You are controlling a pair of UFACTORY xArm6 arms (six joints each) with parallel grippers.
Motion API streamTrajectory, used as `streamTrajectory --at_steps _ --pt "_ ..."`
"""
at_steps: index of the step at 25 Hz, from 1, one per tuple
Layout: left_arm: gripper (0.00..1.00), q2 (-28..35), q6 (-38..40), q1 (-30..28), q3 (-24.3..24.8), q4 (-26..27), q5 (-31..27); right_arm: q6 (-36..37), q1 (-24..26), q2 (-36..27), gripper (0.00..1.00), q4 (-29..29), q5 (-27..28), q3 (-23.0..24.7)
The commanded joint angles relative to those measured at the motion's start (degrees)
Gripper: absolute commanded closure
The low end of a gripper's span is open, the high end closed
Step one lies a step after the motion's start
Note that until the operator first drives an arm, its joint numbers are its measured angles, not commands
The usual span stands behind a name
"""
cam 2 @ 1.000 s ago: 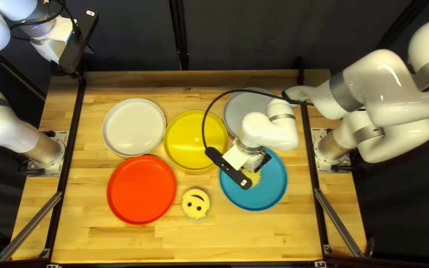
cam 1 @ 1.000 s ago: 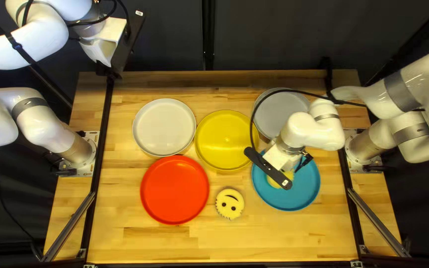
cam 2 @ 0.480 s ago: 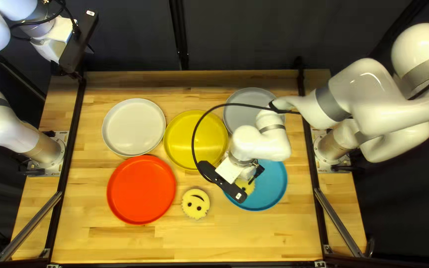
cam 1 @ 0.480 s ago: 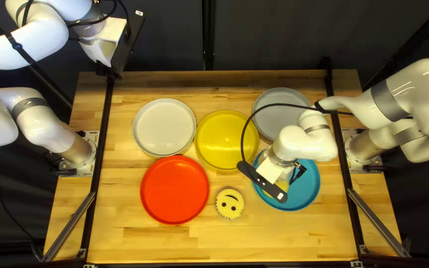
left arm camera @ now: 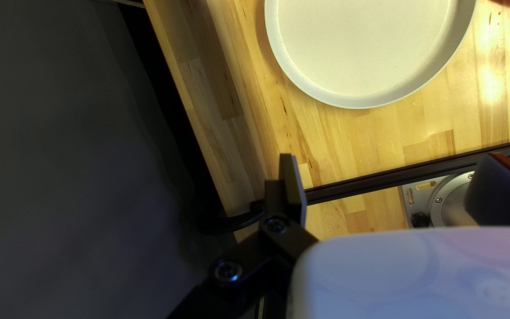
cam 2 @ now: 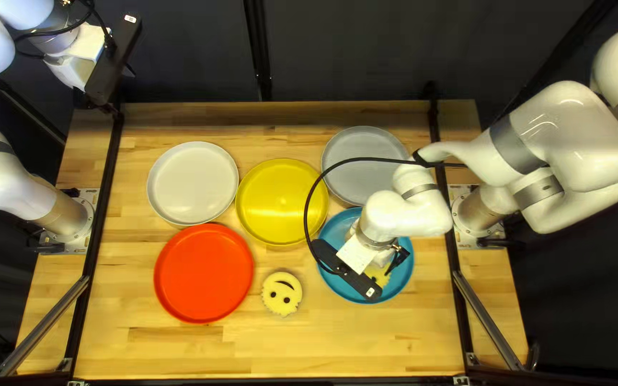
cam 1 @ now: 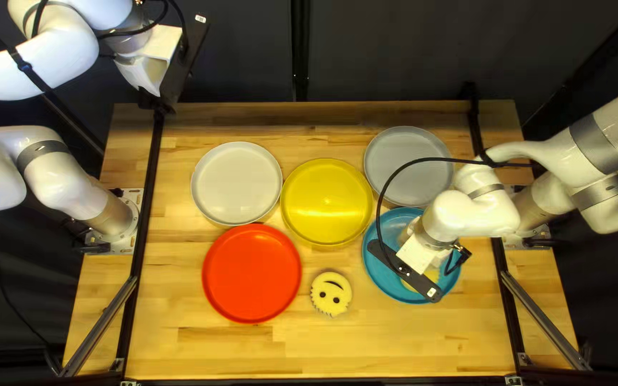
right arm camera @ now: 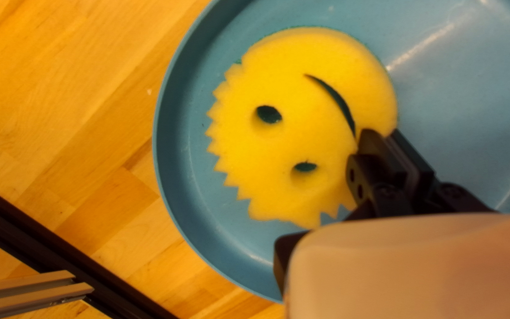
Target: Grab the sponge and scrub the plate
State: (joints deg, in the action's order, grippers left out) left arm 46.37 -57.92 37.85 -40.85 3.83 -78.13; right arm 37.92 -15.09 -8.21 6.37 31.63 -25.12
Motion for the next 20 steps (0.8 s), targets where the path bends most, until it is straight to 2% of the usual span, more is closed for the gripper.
streamTrajectory --at_steps 1,4,7,15,20 --pt "0.00 0.0 0.0 0.0 0.0 0.0 0.0 3.6 3.4 2.9 1.00 -0.2 -0.7 -2.8" --pt "0.00 0.0 0.0 0.0 0.0 0.0 0.0 5.3 5.1 4.7 1.00 -0.1 -1.0 -4.6" --pt "0.00 0.0 0.0 0.0 0.0 0.0 0.0 4.5 4.6 5.0 1.00 -0.6 -1.1 -5.0" --pt "0.00 0.0 0.0 0.0 0.0 0.0 0.0 -1.2 -3.1 3.1 1.00 0.8 0.0 -1.9" --pt "0.00 0.0 0.0 0.0 0.0 0.0 0.0 -2.0 -3.9 0.3 1.00 1.5 0.8 0.9"
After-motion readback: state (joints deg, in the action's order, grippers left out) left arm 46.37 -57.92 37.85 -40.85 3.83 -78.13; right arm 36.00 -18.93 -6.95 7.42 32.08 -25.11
